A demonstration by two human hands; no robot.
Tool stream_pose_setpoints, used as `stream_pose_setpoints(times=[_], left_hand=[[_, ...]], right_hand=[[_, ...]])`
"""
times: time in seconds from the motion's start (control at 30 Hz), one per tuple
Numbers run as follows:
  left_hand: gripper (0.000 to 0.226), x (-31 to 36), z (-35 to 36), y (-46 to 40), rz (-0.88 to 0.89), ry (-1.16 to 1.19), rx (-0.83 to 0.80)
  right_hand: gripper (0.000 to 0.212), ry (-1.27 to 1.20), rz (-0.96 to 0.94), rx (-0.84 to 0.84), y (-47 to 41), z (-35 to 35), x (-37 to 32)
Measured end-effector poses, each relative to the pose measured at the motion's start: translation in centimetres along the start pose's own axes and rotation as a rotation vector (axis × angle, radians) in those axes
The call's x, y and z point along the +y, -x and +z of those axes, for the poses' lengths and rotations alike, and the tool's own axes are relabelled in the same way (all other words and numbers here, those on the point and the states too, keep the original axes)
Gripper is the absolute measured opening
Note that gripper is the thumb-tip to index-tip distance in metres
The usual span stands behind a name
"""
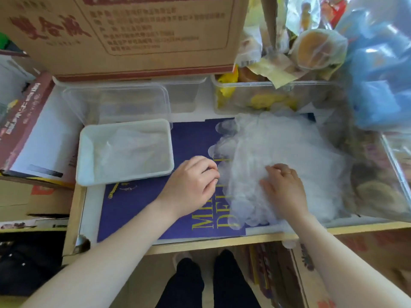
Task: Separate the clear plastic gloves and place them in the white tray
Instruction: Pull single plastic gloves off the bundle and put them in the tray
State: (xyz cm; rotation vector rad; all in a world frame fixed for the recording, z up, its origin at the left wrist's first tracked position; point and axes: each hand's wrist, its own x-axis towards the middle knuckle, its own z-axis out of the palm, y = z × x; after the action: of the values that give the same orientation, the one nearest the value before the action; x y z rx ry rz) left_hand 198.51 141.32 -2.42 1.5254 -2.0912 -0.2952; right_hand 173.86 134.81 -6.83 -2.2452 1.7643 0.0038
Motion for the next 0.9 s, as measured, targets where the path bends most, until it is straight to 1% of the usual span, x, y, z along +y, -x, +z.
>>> stream_pose_setpoints(times=[0.07,0.1,0.17,0.23,0.27,0.33,0.4,0.43,0.47,0.5,0.53,0.6,0.67,0.7,0.73,0.8,0.87,0.9], left_hand=[[0.023,1.8,1.6,-0.8,-0.04,0.062,-0.073],[0.027,2.7,2.2,-1.4,-0.109,0.095,-0.115],[0.042,4.2,3.0,-2.6,-0.292,0.185,-0.203],[0.064,5.5,3.7,-4.1,-0.495,0.362,-0.236],[0.071,6.0,4.0,-4.9,-0.586,0.468,-0.218],[0.078,6.6,4.5,-6.3,-0.713,0.62,-0.133],[0.083,6.8,4.9,-7.2,-0.775,0.667,-0.073],[0.084,6.8,5.1,-7.5,-0.788,0.667,-0.061],[0.084,6.7,5.3,-7.7,-0.785,0.659,-0.062],[0.082,6.7,5.3,-7.8,-0.755,0.641,-0.078],[0.082,6.7,5.5,-7.8,-0.689,0.614,-0.109],[0.08,7.2,5.8,-7.8,-0.498,0.565,-0.167],[0.072,8.0,5.9,-8.0,-0.35,0.57,-0.177],[0.067,8.2,6.0,-8.1,-0.318,0.587,-0.172],[0.064,8.4,5.9,-8.1,-0.32,0.62,-0.172],[0.057,8.6,5.4,-8.1,-0.411,0.79,-0.213],[0.041,8.4,4.8,-7.9,-0.51,1.011,-0.284],[0.031,8.2,4.5,-7.7,-0.537,1.057,-0.319]], right_hand=[[0.02,-0.063,-0.006,0.02,-0.2,-0.3,0.6],[0.019,-0.111,-0.004,0.03,-0.4,-0.4,0.7],[0.022,-0.226,-0.024,0.088,-0.8,-1.0,0.8],[0.026,-0.32,-0.106,0.183,-0.7,-2.0,0.9],[0.027,-0.332,-0.176,0.229,-0.5,-2.6,0.9],[0.029,-0.319,-0.335,0.304,-0.1,-3.7,1.3],[0.029,-0.318,-0.464,0.354,0.4,-4.7,1.9],[0.028,-0.37,-0.488,0.369,0.7,-5.1,2.0],[0.026,-0.484,-0.465,0.356,1.0,-5.6,2.0],[0.024,-0.657,-0.387,0.312,1.3,-6.2,1.9],[0.022,-0.848,-0.273,0.242,1.4,-6.8,1.7],[0.023,-1.209,-0.062,0.08,1.2,-7.8,1.4],[0.025,-1.482,0.021,-0.051,0.7,-8.6,1.5],[0.026,-1.576,0.04,-0.119,0.5,-9.1,1.5],[0.027,-1.643,0.066,-0.178,0.3,-9.5,1.5],[0.026,-1.768,0.149,-0.261,-0.1,-10.2,1.3],[0.025,-1.982,0.22,-0.325,-0.8,-10.8,1.2],[0.023,-2.087,0.261,-0.345,-1.2,-11.2,1.1]])
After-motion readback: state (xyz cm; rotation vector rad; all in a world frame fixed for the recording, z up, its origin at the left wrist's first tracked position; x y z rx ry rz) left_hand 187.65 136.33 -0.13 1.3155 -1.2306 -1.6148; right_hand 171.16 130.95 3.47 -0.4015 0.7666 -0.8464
